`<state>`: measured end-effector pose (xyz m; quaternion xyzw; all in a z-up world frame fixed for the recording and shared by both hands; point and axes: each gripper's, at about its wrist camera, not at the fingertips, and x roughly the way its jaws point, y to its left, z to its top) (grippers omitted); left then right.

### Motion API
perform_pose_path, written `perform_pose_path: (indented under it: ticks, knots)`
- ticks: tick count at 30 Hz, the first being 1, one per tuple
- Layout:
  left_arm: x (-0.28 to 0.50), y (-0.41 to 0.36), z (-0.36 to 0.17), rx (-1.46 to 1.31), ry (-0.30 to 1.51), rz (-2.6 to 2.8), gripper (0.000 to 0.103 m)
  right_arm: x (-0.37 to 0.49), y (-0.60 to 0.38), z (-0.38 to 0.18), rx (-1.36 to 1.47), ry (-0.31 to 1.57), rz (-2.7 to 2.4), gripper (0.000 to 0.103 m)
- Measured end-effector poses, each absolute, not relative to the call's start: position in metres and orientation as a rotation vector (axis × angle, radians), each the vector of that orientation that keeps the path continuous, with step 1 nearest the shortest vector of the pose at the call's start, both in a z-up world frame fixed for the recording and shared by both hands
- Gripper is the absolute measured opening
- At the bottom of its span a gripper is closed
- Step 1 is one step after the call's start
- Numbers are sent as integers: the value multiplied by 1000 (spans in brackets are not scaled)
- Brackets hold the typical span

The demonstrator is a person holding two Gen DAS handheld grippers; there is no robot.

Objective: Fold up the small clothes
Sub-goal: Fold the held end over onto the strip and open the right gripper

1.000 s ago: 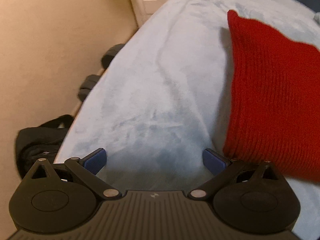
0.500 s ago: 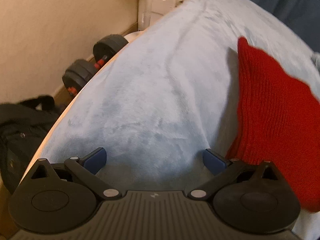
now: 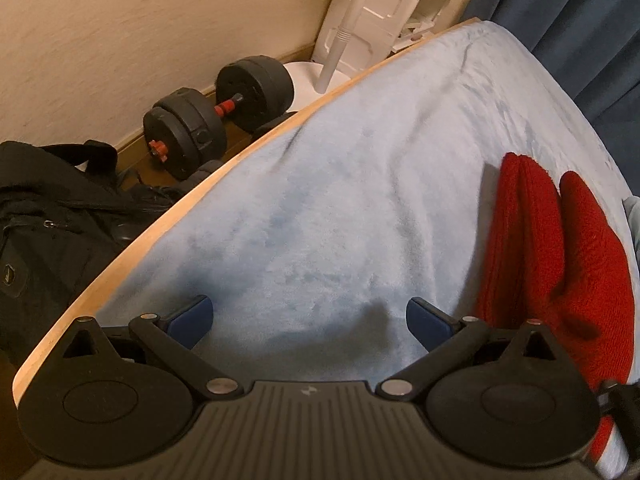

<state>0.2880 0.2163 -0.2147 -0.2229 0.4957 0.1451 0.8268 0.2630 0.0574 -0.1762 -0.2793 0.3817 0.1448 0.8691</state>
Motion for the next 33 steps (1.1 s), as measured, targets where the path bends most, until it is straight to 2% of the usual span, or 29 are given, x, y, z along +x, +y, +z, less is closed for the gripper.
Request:
perform_pose_path:
  ticks: [7,11,13,17,22,25,29,33]
  knots:
    - [289,221,-218,-505,1044,309,103,265,48,-117,-486,633,310,16]
    - [291,216,-217,-479,1046,309,103,232,57,-156,-688,689,486,16]
    - [291,215,-216,-466,1046,306,103,222,60,-183,-757,706,493,22]
    - [289,215,-213,-479,1025,275,103,220,61,-177,-622,738,471,54]
    - [277,203,-188,-470,910,106,103,200,36,-126,-376,752,559,52]
    - [270,185,-170,-411,812,-10,103,190,-2,-106,-263,702,399,52]
    - [277,152,-177,-310,851,-77,103,193,-45,-121,-178,723,90,51]
    - [291,145,-211,-250,1028,31,103,191,-61,-178,-168,1003,90,49]
